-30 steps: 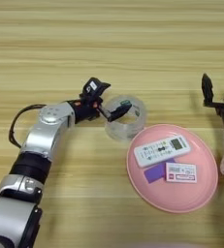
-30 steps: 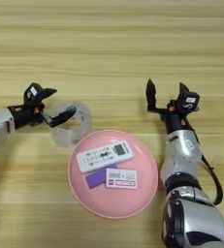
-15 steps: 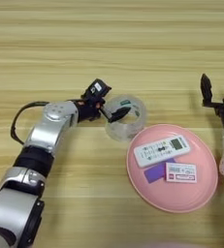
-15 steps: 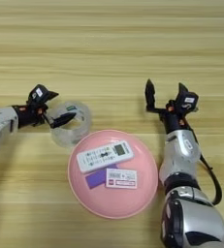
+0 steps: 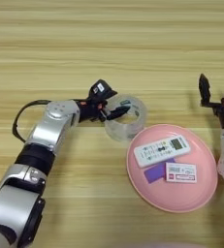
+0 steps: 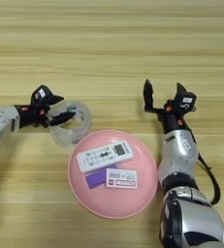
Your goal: Move the objects on the table
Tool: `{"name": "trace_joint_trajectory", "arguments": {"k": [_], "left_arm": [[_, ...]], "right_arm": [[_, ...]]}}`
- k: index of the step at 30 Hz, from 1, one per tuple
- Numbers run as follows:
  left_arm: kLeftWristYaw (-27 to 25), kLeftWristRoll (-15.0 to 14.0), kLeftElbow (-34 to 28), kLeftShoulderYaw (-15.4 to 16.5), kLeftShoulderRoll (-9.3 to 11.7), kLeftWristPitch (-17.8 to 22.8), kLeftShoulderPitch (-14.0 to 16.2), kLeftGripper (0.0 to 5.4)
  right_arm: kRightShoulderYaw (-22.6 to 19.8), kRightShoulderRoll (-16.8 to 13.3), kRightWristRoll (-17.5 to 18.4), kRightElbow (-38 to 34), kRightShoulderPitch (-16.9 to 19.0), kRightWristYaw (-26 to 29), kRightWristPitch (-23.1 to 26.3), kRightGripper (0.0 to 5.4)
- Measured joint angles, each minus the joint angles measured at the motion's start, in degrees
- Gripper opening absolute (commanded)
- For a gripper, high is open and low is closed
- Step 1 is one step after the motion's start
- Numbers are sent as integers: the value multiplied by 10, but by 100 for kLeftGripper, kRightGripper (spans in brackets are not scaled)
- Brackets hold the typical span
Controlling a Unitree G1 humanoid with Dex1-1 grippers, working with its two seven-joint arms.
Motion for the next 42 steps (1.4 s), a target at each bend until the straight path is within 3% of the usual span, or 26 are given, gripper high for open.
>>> {"name": "trace_joint_trajectory", "arguments": {"k": [7,18,24,31,42], "left_arm": [[-10,4,7,-11,3,-3,-7,243],[-50,17,0,-46,25,-16,-16,155],[-96,22,-31,-68,54,-19,-10,148],[-168,25,-74,-84,112,-59,14,148],[-218,18,-143,-91,143,-74,55,146]], "right_arm": [[0,0,0,0,0,0,0,540],[-2,0,0,0,0,0,-1,540],[-3,0,1,0,0,1,-1,540],[-5,0,1,1,0,2,-7,540],[-7,-1,1,2,0,6,-7,540]]}}
